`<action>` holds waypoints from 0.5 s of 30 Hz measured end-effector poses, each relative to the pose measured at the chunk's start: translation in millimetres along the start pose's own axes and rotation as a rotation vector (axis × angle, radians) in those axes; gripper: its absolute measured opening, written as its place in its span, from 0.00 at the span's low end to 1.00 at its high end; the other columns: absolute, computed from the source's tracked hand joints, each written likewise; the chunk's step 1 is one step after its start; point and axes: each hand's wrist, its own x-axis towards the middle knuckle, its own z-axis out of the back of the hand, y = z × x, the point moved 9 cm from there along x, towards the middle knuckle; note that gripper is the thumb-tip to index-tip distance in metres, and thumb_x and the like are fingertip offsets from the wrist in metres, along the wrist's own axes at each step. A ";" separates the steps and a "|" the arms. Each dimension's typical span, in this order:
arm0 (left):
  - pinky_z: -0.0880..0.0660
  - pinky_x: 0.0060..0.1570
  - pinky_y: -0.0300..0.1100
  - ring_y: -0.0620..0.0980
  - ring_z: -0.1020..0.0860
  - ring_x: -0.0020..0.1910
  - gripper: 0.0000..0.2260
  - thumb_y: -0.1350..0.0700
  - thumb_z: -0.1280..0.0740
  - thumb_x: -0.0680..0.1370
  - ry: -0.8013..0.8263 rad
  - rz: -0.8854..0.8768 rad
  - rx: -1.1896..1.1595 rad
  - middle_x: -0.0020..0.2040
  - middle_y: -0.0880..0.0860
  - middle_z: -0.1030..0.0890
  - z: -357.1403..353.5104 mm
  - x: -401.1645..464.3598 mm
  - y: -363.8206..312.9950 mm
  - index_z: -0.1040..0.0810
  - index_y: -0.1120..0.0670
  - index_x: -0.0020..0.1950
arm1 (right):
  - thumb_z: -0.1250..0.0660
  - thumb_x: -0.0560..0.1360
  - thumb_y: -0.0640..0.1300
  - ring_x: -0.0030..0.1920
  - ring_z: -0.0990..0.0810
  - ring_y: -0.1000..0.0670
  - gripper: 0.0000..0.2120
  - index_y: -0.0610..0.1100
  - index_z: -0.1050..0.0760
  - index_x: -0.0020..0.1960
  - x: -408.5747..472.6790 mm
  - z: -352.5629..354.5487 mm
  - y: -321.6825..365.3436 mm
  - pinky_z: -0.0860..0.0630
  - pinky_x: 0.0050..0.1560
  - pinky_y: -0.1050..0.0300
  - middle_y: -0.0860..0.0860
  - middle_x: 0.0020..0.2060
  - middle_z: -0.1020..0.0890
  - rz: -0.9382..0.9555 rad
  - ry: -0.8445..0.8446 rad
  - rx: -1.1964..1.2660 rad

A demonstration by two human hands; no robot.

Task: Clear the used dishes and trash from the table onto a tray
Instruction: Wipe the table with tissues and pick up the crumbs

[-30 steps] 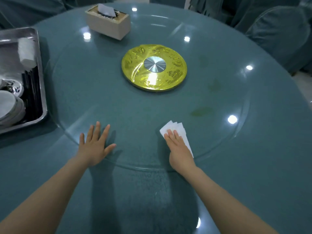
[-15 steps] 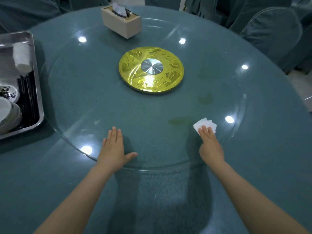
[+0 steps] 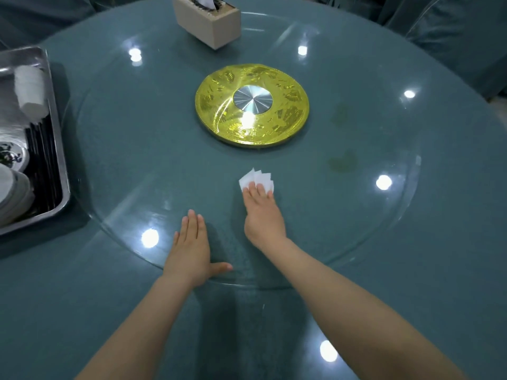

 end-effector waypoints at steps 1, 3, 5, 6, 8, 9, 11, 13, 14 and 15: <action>0.57 0.75 0.49 0.54 0.65 0.76 0.57 0.33 0.32 0.68 0.001 -0.004 0.000 0.76 0.58 0.69 1.4 0.6 2.5 0.67 0.61 0.75 | 0.48 0.73 0.31 0.77 0.56 0.46 0.34 0.39 0.53 0.77 -5.6 -2.2 2.0 0.65 0.74 0.54 0.45 0.78 0.51 0.050 0.012 -0.017; 0.57 0.75 0.49 0.54 0.65 0.76 0.57 0.33 0.32 0.68 0.004 -0.015 0.012 0.76 0.58 0.69 4.7 1.8 7.7 0.67 0.61 0.75 | 0.48 0.74 0.30 0.77 0.57 0.47 0.34 0.41 0.54 0.78 -22.3 -6.5 1.3 0.68 0.72 0.58 0.47 0.78 0.52 0.178 0.062 -0.038; 0.57 0.75 0.49 0.54 0.65 0.76 0.57 0.34 0.32 0.68 0.012 -0.022 0.024 0.76 0.58 0.69 8.7 3.1 13.9 0.67 0.61 0.75 | 0.48 0.73 0.29 0.77 0.56 0.46 0.34 0.40 0.52 0.78 -44.6 -8.5 -3.9 0.72 0.69 0.61 0.47 0.78 0.51 0.316 0.114 -0.060; 0.57 0.75 0.49 0.54 0.65 0.76 0.57 0.34 0.31 0.68 0.018 -0.023 0.031 0.76 0.58 0.69 10.5 3.7 16.9 0.67 0.61 0.75 | 0.48 0.73 0.29 0.77 0.55 0.45 0.34 0.39 0.50 0.77 -55.6 -7.3 -9.9 0.72 0.69 0.60 0.46 0.77 0.50 0.365 0.133 -0.063; 0.57 0.75 0.49 0.54 0.64 0.76 0.57 0.34 0.31 0.68 0.029 -0.022 0.050 0.76 0.58 0.69 13.0 5.8 21.2 0.66 0.61 0.75 | 0.48 0.72 0.27 0.77 0.53 0.44 0.33 0.40 0.47 0.76 -71.4 -0.9 -30.4 0.71 0.70 0.59 0.47 0.77 0.49 0.392 0.160 -0.061; 0.56 0.75 0.50 0.55 0.64 0.76 0.57 0.35 0.31 0.69 0.036 -0.023 0.058 0.76 0.59 0.68 13.6 7.0 22.4 0.66 0.61 0.75 | 0.48 0.72 0.27 0.77 0.54 0.45 0.34 0.41 0.47 0.76 -74.7 3.6 -42.6 0.71 0.70 0.61 0.48 0.76 0.50 0.381 0.161 -0.066; 0.57 0.74 0.50 0.55 0.64 0.76 0.57 0.35 0.30 0.68 0.047 -0.021 0.066 0.76 0.59 0.69 13.6 8.9 24.5 0.67 0.61 0.75 | 0.49 0.73 0.26 0.77 0.55 0.48 0.34 0.45 0.47 0.77 -72.4 11.8 -60.5 0.72 0.70 0.63 0.52 0.76 0.52 0.338 0.150 -0.083; 0.57 0.74 0.50 0.55 0.65 0.76 0.57 0.35 0.30 0.69 0.060 -0.023 0.070 0.75 0.59 0.69 13.1 10.9 27.5 0.67 0.61 0.75 | 0.50 0.74 0.27 0.77 0.57 0.50 0.34 0.46 0.48 0.77 -62.9 15.5 -66.9 0.72 0.69 0.64 0.53 0.76 0.52 0.293 0.136 -0.102; 0.57 0.74 0.51 0.55 0.65 0.76 0.57 0.35 0.30 0.69 0.071 -0.027 0.072 0.75 0.58 0.70 12.6 11.8 29.6 0.68 0.61 0.75 | 0.50 0.74 0.27 0.77 0.58 0.50 0.35 0.46 0.49 0.77 -57.9 16.0 -67.4 0.72 0.69 0.64 0.53 0.77 0.52 0.268 0.134 -0.111; 0.57 0.74 0.51 0.55 0.66 0.75 0.57 0.35 0.31 0.69 0.082 -0.029 0.080 0.75 0.58 0.71 12.2 12.5 32.8 0.69 0.61 0.75 | 0.50 0.74 0.27 0.77 0.58 0.51 0.35 0.47 0.50 0.77 -53.6 16.1 -67.7 0.71 0.70 0.64 0.54 0.77 0.52 0.241 0.130 -0.117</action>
